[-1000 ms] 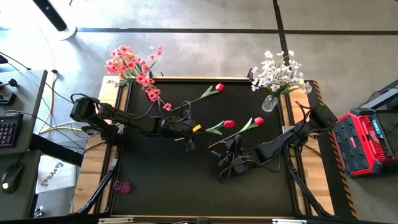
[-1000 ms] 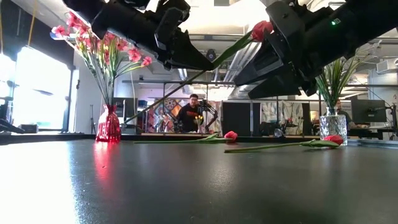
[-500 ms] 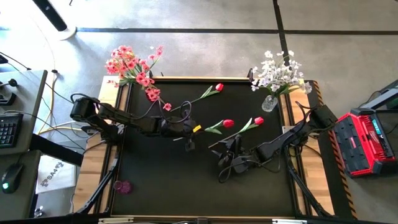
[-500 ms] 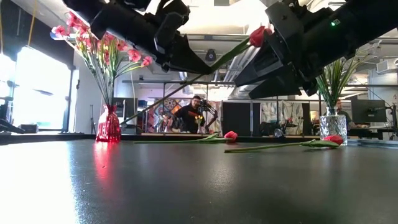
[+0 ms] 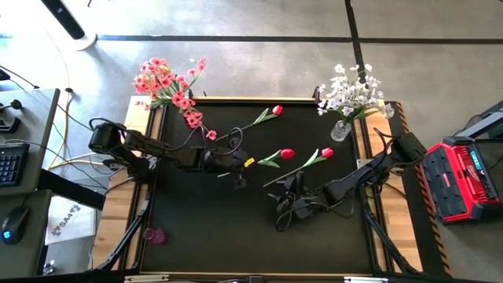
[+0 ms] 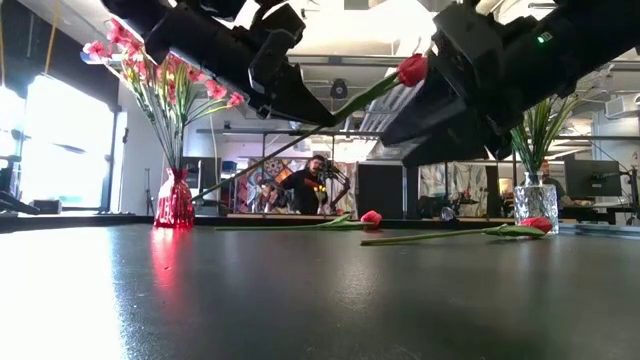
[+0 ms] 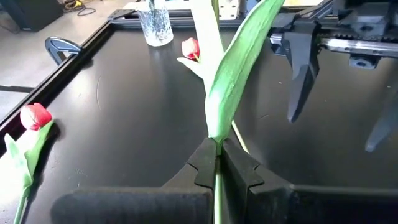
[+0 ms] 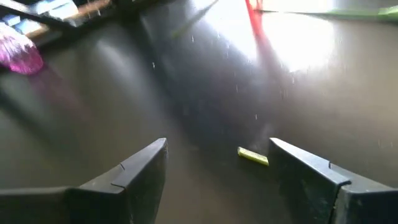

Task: Sort flowers into vase by color
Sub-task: Put the center red flower into the violet vase

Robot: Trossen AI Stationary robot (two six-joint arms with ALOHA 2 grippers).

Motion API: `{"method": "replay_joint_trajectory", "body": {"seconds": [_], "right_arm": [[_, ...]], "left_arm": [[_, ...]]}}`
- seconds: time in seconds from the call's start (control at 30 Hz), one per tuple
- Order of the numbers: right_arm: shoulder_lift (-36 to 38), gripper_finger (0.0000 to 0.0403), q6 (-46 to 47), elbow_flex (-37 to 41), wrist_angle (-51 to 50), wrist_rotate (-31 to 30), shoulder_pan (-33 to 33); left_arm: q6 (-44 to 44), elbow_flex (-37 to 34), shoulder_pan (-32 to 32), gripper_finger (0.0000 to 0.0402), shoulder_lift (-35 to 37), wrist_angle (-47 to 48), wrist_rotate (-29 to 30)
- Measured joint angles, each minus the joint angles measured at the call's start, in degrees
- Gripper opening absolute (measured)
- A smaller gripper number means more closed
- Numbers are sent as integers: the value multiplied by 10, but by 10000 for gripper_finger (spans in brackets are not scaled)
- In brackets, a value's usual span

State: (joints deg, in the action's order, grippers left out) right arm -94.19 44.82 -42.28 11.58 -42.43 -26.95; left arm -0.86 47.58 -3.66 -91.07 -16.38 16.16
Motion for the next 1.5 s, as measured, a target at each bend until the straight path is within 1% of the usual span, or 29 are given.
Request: {"method": "replay_joint_trajectory", "body": {"seconds": [0.13, 0.27, 0.4, 0.53, 0.63, 0.73, 0.83, 1.0, 1.1, 1.17, 1.3, 1.4, 1.5], "right_arm": [[0, 263, 28, 0, -46, 37, 12], [0, 263, 45, 0, -68, 63, 20], [1, 263, 42, 0, -67, 63, 20], [2, 263, 6, 0, -41, 47, 34], [2, 263, -51, 0, 23, 60, 64], [2, 263, -118, 0, 93, 104, 94], [2, 263, -165, 0, 147, 156, 117], [-18, 263, -208, 0, 230, 203, 132], [-53, 263, -242, 0, 331, 237, 131], [-80, 263, -269, 0, 409, 248, 131], [-116, 263, -309, 0, 528, 248, 131], [-126, 263, -330, 0, 572, 234, 133], [-127, 263, -330, -2, 576, 241, 141]], "left_arm": [[-5, -5, 5, 0, 0, -7, 0], [-34, -55, 17, 0, 0, -66, 0], [-66, -110, 25, 0, 0, -135, -6], [-75, -155, 25, 0, 0, -213, -9], [-77, -181, 24, 0, 0, -267, -9], [-78, -205, 18, 0, 0, -334, -19], [-76, -229, 5, 0, 0, -398, -37], [-65, -275, -22, 0, 0, -501, -37], [-51, -294, -37, 0, 0, -553, -36], [-45, -300, -47, 0, 0, -575, -39], [-40, -299, -60, 0, 0, -574, -43], [-41, -299, -68, 0, 0, -573, -43], [-44, -298, -73, 0, 0, -573, -43]]}}
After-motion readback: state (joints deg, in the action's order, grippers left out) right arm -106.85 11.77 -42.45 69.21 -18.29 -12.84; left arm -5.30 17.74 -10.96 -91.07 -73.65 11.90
